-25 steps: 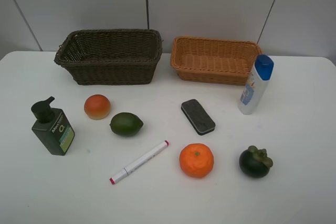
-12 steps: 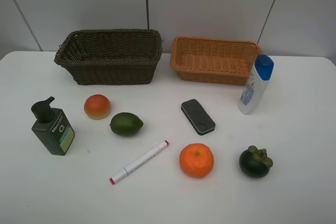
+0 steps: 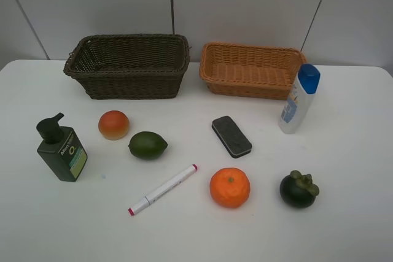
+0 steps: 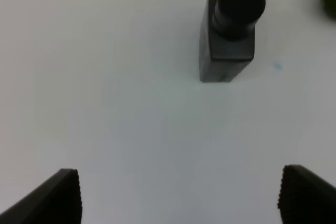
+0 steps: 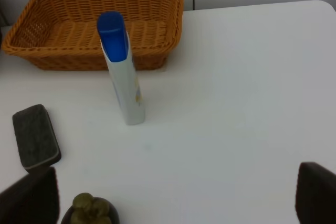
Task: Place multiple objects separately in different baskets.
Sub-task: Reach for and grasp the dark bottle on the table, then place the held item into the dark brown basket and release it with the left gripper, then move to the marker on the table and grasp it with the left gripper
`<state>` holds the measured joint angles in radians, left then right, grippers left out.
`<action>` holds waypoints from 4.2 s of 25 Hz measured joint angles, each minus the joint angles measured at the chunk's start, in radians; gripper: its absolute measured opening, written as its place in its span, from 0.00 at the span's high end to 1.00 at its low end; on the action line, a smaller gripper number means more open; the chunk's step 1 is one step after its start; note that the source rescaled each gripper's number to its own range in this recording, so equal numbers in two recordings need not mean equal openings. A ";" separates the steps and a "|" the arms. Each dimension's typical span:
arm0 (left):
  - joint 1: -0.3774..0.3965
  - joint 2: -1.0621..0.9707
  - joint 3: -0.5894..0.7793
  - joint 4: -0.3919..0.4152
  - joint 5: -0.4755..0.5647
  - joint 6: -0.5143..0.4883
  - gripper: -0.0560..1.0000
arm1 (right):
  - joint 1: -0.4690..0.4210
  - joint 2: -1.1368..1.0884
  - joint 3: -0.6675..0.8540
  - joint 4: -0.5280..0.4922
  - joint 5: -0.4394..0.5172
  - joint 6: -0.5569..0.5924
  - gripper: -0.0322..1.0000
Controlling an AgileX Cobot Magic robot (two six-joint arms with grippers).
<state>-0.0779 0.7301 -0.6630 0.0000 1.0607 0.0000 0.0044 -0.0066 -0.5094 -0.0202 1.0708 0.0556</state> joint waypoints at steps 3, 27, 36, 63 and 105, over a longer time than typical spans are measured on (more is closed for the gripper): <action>0.000 0.227 -0.073 -0.016 -0.001 -0.026 0.08 | 0.000 0.000 0.000 0.000 0.000 0.000 0.00; -0.134 1.013 -0.252 -0.075 -0.233 -0.073 0.08 | 0.000 0.000 0.000 0.000 0.000 0.000 0.00; -0.136 1.030 -0.257 -0.078 -0.243 -0.078 0.41 | 0.000 0.000 0.000 0.000 0.000 0.000 0.00; -0.028 1.333 -1.182 -0.071 -0.086 -0.108 0.62 | 0.000 0.000 0.000 0.000 0.000 0.000 0.00; -0.395 1.158 -1.051 -0.100 0.138 0.074 0.00 | 0.000 0.000 0.000 0.000 0.000 0.000 0.00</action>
<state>-0.4725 1.8877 -1.7143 -0.1003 1.1982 0.0744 0.0044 -0.0066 -0.5094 -0.0202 1.0708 0.0556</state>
